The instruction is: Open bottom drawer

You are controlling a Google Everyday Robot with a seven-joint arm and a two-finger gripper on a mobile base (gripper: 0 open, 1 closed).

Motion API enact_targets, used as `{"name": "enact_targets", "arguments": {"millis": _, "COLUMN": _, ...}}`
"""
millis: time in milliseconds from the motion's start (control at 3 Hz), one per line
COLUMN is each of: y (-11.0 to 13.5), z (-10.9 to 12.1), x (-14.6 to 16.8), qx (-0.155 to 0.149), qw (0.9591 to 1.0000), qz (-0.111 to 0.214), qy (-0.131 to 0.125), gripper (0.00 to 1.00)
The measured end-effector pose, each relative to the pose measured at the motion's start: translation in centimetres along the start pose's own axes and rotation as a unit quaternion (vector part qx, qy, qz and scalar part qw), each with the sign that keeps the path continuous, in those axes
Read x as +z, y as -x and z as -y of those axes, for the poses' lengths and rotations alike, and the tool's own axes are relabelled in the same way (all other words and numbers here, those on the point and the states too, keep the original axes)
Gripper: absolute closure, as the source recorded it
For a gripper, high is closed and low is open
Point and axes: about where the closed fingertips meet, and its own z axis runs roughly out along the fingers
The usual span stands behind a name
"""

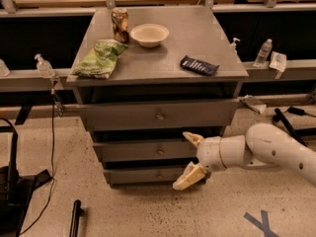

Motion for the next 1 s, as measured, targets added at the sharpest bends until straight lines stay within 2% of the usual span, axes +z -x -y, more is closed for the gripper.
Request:
{"name": "enact_targets", "arguments": {"millis": 333, "y": 0.3, "z": -0.6, "x": 0.5, "qx": 0.023, "qw": 0.9966, "qz": 0.079, "qy": -0.013, "gripper": 0.0}}
{"name": "enact_targets", "arguments": {"millis": 667, "y": -0.3, "z": -0.6, "x": 0.9, "qx": 0.022, "qw": 0.9973, "qz": 0.069, "qy": -0.01, "gripper": 0.0}}
{"name": "enact_targets", "arguments": {"millis": 1000, "y": -7.3, "z": 1.6, "x": 4.9, "qx": 0.017, "qw": 0.9991, "qz": -0.022, "qy": -0.031, "gripper": 0.0}}
